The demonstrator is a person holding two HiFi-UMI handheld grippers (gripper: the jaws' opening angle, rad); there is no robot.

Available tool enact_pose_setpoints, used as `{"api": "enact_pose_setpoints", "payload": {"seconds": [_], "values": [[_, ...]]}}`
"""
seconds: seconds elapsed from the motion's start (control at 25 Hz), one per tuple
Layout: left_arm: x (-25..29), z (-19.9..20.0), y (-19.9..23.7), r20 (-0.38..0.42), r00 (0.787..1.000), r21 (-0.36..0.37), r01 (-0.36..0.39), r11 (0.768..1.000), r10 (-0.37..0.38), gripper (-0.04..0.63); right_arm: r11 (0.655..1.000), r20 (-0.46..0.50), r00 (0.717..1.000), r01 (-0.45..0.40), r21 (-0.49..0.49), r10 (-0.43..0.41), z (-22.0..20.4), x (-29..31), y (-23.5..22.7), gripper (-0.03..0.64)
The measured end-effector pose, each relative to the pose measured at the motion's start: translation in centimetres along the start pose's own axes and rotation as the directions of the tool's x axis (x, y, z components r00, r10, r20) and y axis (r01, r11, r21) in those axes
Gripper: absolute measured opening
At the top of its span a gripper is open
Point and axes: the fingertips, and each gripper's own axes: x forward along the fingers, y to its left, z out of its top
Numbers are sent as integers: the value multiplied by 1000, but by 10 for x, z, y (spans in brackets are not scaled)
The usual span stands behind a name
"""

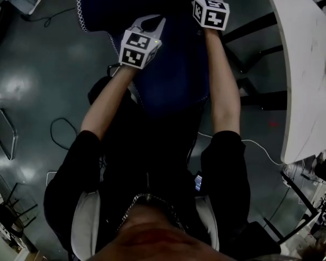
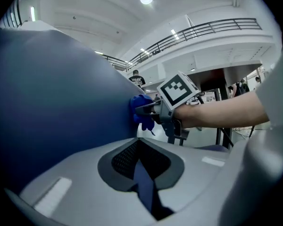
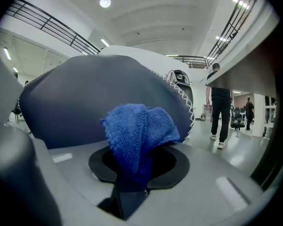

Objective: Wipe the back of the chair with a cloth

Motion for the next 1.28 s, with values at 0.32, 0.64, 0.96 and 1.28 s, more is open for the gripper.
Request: {"api": "enact_pose_setpoints", "payload": {"seconds": [0.32,0.64,0.96,1.28], "values": [[0,-2,1,-1,1000,-30,-10,1000,10,9,998,143,989,-44,37,39,25,-13,20,107],[7,-3,9,1,999,-21,-40,999,40,9,998,293,954,-61,7,56,115,-7,33,109],[-1,-3,16,4,999,-46,-34,998,34,9,995,357,931,-54,-79,79,181,9,45,109],[-5,-2,15,11,999,-34,-35,999,35,11,993,347,932,-80,-88,106,207,22,55,109]]}}
